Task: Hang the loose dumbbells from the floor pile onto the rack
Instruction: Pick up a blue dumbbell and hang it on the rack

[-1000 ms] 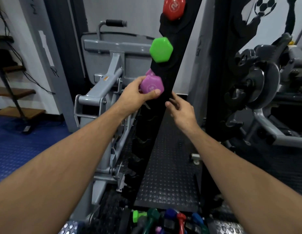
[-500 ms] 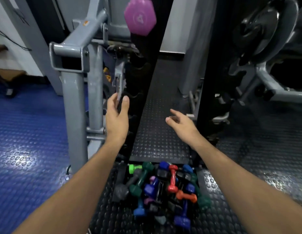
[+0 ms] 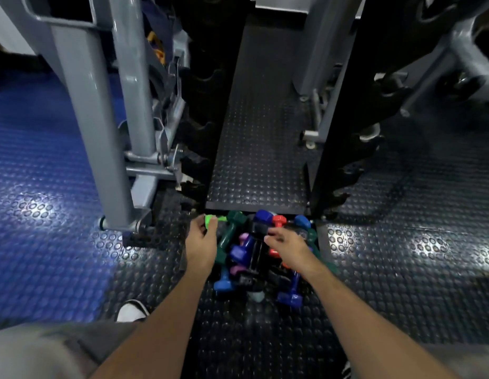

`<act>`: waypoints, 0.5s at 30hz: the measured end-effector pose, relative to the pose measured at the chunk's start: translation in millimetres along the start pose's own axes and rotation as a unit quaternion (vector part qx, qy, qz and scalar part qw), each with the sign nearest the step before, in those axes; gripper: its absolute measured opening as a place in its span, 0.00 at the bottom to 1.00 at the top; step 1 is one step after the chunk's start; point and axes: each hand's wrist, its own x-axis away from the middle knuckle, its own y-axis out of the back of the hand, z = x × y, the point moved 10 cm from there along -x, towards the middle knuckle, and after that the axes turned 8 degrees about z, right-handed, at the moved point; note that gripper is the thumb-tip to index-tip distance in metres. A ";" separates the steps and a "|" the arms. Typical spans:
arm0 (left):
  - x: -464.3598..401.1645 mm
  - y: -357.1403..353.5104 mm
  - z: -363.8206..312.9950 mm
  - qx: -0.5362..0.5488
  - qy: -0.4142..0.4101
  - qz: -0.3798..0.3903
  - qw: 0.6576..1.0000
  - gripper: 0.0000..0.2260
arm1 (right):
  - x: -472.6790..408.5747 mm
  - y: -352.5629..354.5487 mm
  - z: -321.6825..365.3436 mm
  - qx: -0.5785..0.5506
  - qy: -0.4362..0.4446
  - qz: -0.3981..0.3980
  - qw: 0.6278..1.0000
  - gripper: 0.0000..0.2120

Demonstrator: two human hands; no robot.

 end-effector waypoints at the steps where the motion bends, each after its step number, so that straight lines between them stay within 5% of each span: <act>1: 1.4 -4.1 17.2 -0.014 0.021 0.011 1.000 0.18 | 0.8 -10.2 -12.4 0.000 -0.016 0.006 1.000 0.18; 8: 16.8 -54.8 113.0 -0.118 0.113 0.173 0.971 0.25 | 9.3 -80.5 -111.5 -0.003 -0.103 0.041 0.994 0.07; 15: 11.8 -98.2 158.9 -0.196 0.121 0.226 0.947 0.29 | -0.9 -117.1 -179.4 -0.035 -0.164 0.037 0.985 0.11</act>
